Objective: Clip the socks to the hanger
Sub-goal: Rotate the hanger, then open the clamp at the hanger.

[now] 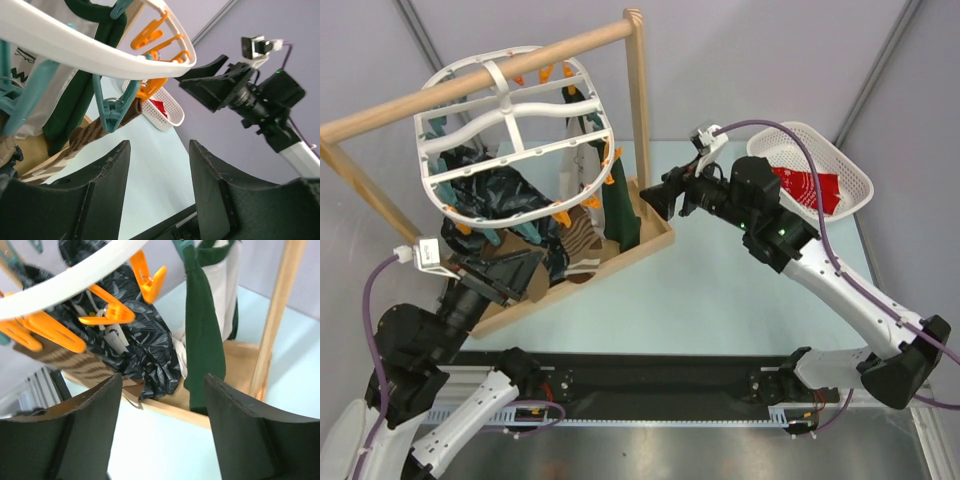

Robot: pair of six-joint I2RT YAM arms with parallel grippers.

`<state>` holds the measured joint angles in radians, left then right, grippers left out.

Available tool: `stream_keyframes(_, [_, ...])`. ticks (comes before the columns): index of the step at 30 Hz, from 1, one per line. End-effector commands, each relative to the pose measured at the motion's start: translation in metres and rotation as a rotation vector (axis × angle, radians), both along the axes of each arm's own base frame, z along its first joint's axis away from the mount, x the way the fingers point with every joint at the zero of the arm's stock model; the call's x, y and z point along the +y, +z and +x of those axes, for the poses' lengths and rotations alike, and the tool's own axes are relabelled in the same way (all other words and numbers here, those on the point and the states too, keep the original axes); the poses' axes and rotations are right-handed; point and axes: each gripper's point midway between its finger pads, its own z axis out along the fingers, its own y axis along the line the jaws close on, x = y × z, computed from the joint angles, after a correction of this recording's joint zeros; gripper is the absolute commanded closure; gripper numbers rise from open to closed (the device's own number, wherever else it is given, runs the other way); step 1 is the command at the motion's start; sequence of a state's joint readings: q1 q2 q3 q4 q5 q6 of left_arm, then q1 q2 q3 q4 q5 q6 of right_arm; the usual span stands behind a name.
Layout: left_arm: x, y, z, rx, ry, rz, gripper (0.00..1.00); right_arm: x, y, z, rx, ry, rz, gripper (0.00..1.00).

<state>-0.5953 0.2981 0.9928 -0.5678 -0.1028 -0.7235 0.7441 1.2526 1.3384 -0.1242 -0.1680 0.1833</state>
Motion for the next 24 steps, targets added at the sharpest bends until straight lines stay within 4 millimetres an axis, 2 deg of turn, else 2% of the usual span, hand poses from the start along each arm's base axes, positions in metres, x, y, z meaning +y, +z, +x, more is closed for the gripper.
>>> stream_keyframes(1, [0.007,0.010,-0.007,-0.032,0.009,0.004,0.44,0.014,0.026,-0.009,-0.214,0.184,0.038,0.27])
stream_keyframes(6, [-0.004,0.014,-0.013,-0.052,-0.062,0.000,0.45,0.028,0.016,-0.005,-0.258,0.320,0.059,0.27])
stream_keyframes(8, [-0.016,0.023,-0.021,-0.089,-0.138,-0.005,0.45,0.034,0.020,-0.008,-0.281,0.356,0.082,0.27])
stream_keyframes(9, [-0.020,0.026,-0.023,-0.095,-0.164,-0.007,0.45,0.039,0.015,-0.005,-0.274,0.370,0.084,0.28])
stream_keyframes(15, [-0.043,0.051,-0.039,-0.143,-0.327,-0.049,0.43,0.058,0.018,-0.021,-0.310,0.489,0.130,0.31])
stream_keyframes(24, [-0.060,0.065,-0.031,-0.146,-0.387,-0.128,0.41,0.093,0.016,-0.037,-0.314,0.576,0.157,0.32])
